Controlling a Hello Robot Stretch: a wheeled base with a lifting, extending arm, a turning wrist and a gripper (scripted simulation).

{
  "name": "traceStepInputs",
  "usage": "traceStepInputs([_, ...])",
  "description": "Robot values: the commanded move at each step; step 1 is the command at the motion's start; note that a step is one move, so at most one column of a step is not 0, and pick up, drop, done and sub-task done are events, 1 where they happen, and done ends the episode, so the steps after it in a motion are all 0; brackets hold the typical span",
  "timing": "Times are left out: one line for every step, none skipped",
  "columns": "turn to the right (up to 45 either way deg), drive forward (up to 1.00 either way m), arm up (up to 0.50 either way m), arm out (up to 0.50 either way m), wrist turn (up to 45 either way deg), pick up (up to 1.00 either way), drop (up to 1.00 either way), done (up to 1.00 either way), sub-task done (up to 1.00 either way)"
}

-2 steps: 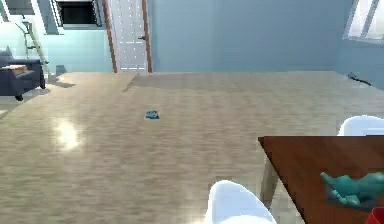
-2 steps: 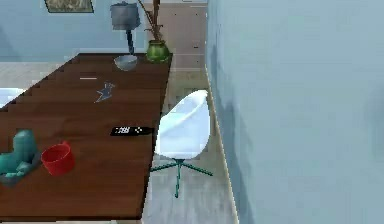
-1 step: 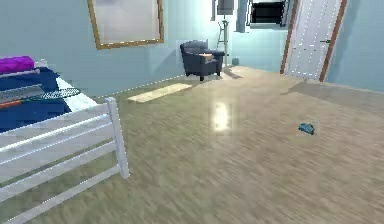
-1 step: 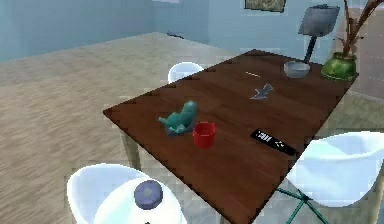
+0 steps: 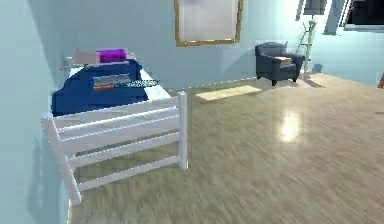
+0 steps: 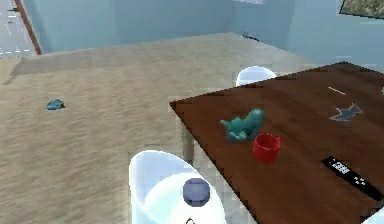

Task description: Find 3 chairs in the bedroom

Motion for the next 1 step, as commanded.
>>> traceStepInputs([0.0,0.3,0.0,0.0,0.0,0.0,0.0,0.0,0.0])
